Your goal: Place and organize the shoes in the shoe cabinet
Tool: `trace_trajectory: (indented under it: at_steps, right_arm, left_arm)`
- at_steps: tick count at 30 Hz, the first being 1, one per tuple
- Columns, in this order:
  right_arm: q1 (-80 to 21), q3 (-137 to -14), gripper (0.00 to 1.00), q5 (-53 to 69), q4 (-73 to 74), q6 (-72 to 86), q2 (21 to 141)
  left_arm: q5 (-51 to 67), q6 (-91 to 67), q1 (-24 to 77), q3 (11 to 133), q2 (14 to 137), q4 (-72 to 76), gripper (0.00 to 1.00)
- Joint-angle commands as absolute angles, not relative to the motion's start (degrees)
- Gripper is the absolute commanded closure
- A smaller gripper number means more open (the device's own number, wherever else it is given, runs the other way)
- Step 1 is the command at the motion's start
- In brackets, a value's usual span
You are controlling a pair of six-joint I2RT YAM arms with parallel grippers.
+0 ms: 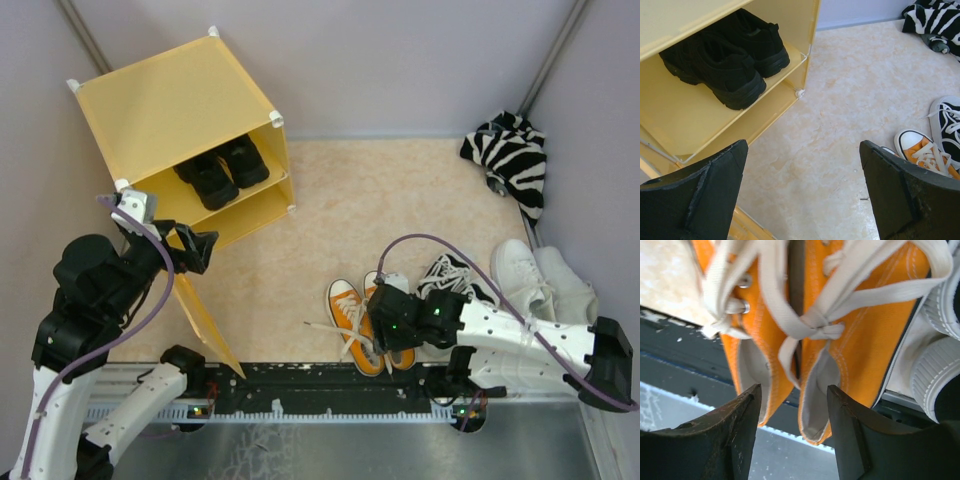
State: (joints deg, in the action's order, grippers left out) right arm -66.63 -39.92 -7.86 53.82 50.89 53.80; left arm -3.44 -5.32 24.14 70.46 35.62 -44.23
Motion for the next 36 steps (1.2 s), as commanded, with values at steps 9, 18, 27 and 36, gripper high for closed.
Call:
trace_trajectory:
  at_steps: [9,18,27,36]
  right_arm:
    - [-67.2,-36.0,0.45,-15.3,42.3,54.2,58.1]
    - [-67.2,-36.5,0.59,-25.6,43.0,56.9,62.2]
    - [-67.1,-40.6,1.0,-25.0,32.5,43.3,64.3]
    - [-67.2,-53.5,1.0,-27.2,20.9,33.1,69.2]
  left_arm:
    - [-2.5,-4.9,24.2,70.9,34.5,-42.6,0.01]
    - [-3.8,-4.1,24.2,71.2,33.9,-44.0,0.01]
    - [-3.9,-3.7,24.2,71.7,34.6,-43.8,0.01]
    - [-3.7,-3.7,24.3,74.0,35.5,-44.1,0.01]
